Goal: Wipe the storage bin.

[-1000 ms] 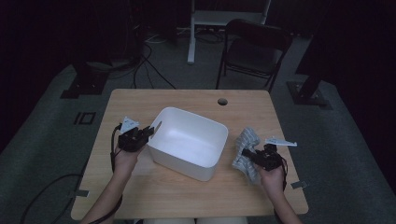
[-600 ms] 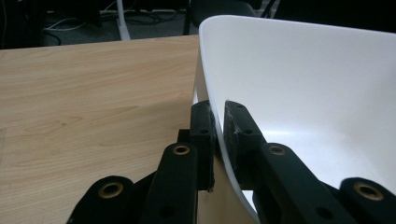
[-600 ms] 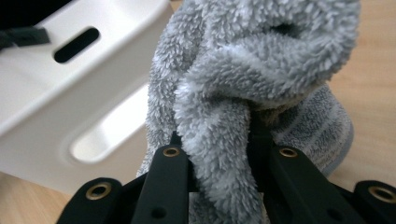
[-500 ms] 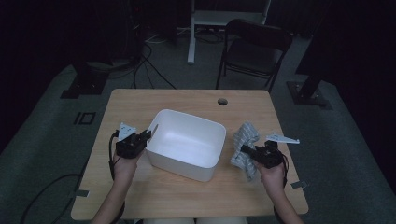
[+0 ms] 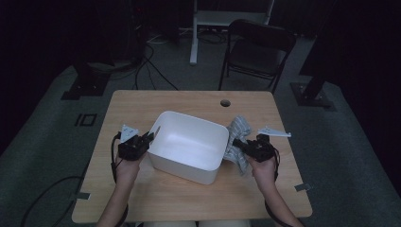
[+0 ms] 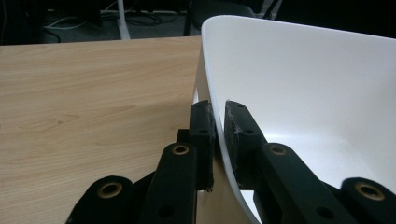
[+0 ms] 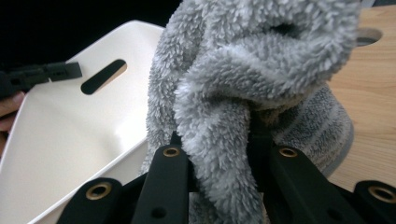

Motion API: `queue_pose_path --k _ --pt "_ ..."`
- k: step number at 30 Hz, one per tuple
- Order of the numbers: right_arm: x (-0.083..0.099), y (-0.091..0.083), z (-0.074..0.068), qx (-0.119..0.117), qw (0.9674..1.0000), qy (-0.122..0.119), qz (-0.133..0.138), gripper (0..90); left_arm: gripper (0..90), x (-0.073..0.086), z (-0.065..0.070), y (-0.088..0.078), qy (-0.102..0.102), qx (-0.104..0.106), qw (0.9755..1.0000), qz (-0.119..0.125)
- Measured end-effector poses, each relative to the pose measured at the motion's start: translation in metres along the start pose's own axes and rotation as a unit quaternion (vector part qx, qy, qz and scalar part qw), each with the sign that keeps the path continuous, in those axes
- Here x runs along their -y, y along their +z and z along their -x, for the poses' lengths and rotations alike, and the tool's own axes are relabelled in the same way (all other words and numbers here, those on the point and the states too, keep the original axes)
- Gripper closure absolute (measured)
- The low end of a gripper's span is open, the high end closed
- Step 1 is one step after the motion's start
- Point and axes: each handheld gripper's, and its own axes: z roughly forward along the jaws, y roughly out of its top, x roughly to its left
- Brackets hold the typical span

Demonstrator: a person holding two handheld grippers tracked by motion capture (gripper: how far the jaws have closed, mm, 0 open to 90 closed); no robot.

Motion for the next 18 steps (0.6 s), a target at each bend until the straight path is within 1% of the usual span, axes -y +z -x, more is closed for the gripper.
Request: queue_pose_path --k 1,4,6,7,8,11,13,16,17,18 --pt "0.0 0.003 0.0 0.0 1.0 0.0 -0.003 76.0 81.7 0.0 0.0 0.002 0.0 0.001 1.0 0.0" --pt "0.0 0.009 0.0 -0.002 1.0 -0.001 -0.006 76.0 81.7 -0.002 0.0 0.002 0.013 0.001 0.9999 -0.006" --pt "-0.002 0.011 0.0 0.002 1.0 -0.005 -0.006 76.0 81.7 -0.002 0.0 0.003 0.015 0.003 0.9999 -0.007" --pt "-0.002 0.011 -0.001 0.003 1.0 -0.007 -0.006 76.0 81.7 -0.002 -0.002 0.003 0.015 0.008 0.9998 -0.006" --pt "-0.002 0.011 0.0 0.002 1.0 -0.005 -0.006 76.0 81.6 -0.001 -0.002 0.003 0.013 0.009 0.9999 -0.004" --pt "0.0 0.015 0.001 0.004 0.9999 -0.004 -0.009 76.1 81.6 -0.003 -0.002 0.004 0.016 0.013 0.9998 -0.007" --pt "0.002 0.019 0.002 0.012 0.9998 -0.002 -0.016 76.3 81.5 -0.002 -0.003 0.004 0.012 0.015 0.9998 -0.004" --pt "0.005 0.023 0.005 0.017 0.9996 -0.001 -0.023 76.4 81.6 -0.002 -0.002 0.004 0.01 0.012 0.9999 -0.002" --pt "0.007 0.025 0.006 0.019 0.9995 0.001 -0.027 76.4 81.6 -0.001 -0.002 0.004 0.005 0.011 0.9999 -0.001" --pt "0.01 0.028 0.009 0.018 0.9992 0.009 -0.035 76.4 81.5 -0.001 -0.002 0.004 0.004 0.007 1.0 0.001"
